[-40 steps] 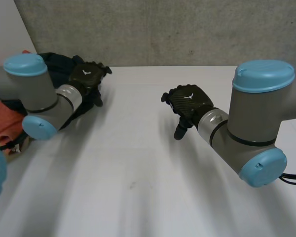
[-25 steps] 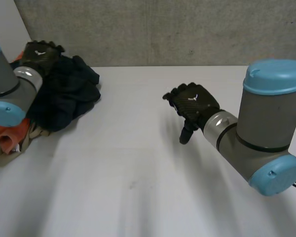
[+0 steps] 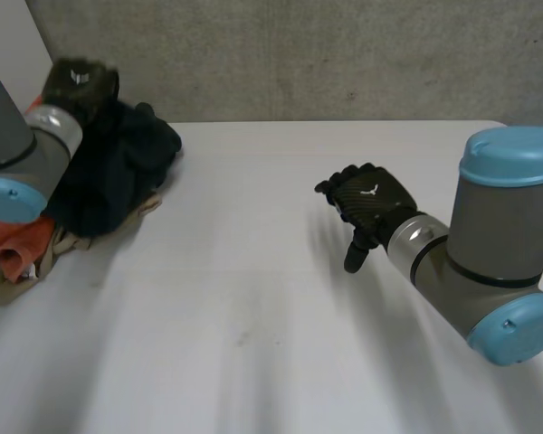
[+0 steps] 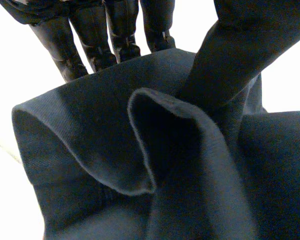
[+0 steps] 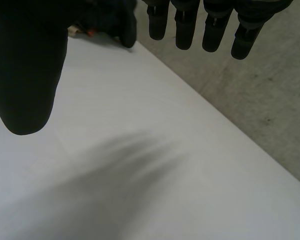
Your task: Fold the laundry.
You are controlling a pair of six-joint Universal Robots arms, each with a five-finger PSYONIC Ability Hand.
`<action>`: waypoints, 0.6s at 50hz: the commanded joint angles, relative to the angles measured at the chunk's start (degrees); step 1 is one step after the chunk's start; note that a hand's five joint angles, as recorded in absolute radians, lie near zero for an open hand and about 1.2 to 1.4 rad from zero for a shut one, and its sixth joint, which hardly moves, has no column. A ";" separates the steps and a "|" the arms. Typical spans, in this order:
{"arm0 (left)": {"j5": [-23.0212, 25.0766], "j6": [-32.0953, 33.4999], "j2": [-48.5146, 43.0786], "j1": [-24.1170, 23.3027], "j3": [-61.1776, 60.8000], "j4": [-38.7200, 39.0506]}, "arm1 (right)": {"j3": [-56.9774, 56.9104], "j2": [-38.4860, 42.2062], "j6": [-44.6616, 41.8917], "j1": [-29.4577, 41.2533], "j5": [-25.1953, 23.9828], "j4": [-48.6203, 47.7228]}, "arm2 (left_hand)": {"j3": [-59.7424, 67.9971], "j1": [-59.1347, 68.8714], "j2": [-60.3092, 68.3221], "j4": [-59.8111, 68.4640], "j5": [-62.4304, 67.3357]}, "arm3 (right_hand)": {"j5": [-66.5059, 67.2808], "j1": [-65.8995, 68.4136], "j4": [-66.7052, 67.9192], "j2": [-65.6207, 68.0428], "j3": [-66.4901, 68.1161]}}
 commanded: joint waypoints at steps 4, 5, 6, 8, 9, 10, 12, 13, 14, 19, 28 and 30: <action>2.53 -19.15 18.51 -10.58 -16.19 7.20 | -0.82 -4.34 -0.10 -4.90 -0.01 -0.05 | 12.07 14.85 11.52 11.59 13.56 | -2.70 -2.48 -1.58 -1.90 -1.57; 2.89 -20.49 19.40 -11.38 -17.61 7.38 | -0.91 -4.69 -0.10 -5.43 -0.09 -0.05 | 12.07 14.85 11.52 11.59 13.56 | -2.70 -2.48 -1.58 -1.90 -1.57; 3.33 -21.54 20.19 -12.25 -18.93 7.73 | -0.99 -4.96 -0.10 -6.04 -0.18 -0.05 | 12.07 14.85 11.52 11.59 13.56 | -2.70 -2.48 -1.58 -1.90 -1.57; 4.73 -24.61 21.60 -15.06 -22.87 8.69 | -1.08 -5.83 -0.01 -7.80 -0.36 -0.23 | 12.07 14.85 11.52 11.59 13.56 | -2.70 -2.48 -1.58 -1.90 -1.57; 5.09 -25.24 21.78 -15.94 -24.11 9.04 | -1.17 -6.10 0.07 -8.42 -0.36 -0.31 | 12.07 14.85 11.52 11.59 13.56 | -2.70 -2.48 -1.58 -1.90 -1.57; 5.44 -25.85 21.70 -16.74 -25.34 9.13 | -1.17 -6.28 0.25 -8.95 -0.45 -0.32 | 12.07 14.85 11.52 11.59 13.56 | -2.70 -2.48 -1.58 -1.90 -1.57; 5.88 -26.47 21.09 -19.28 -28.67 9.49 | -1.26 -6.63 0.25 -10.35 -0.71 -0.49 | 12.07 14.85 11.52 11.59 13.56 | -2.70 -2.48 -1.58 -1.90 -1.57; 6.05 -26.48 20.47 -20.08 -29.65 9.40 | -1.35 -6.63 0.25 -10.70 -0.80 -0.58 | 12.07 14.85 11.52 11.59 13.56 | -2.70 -2.48 -1.58 -1.90 -1.57; 6.23 -26.30 19.68 -21.13 -30.53 9.31 | -1.35 -6.63 0.25 -11.06 -0.97 -0.58 | 12.07 14.85 11.52 11.59 13.56 | -2.70 -2.48 -1.58 -1.90 -1.57; 6.32 -23.14 12.91 -25.88 -33.97 7.82 | -1.17 -5.84 -0.01 -12.20 -1.59 -0.67 | 12.07 14.85 11.52 11.59 13.56 | -2.70 -2.48 -1.58 -1.90 -1.57; 5.44 -15.59 21.67 -21.95 -36.51 1.66 | -0.73 -2.85 -0.97 -9.31 -2.29 0.65 | -57.93 -55.15 -58.48 -58.41 -56.44 | -2.70 -2.48 -1.58 -1.90 -1.57; 5.62 -14.97 24.23 -20.09 -37.22 1.93 | -0.56 -2.85 -1.59 -8.43 -2.64 1.26 | -57.93 -55.15 -58.48 -58.41 -56.44 | -2.70 -2.48 -1.58 -1.90 -1.57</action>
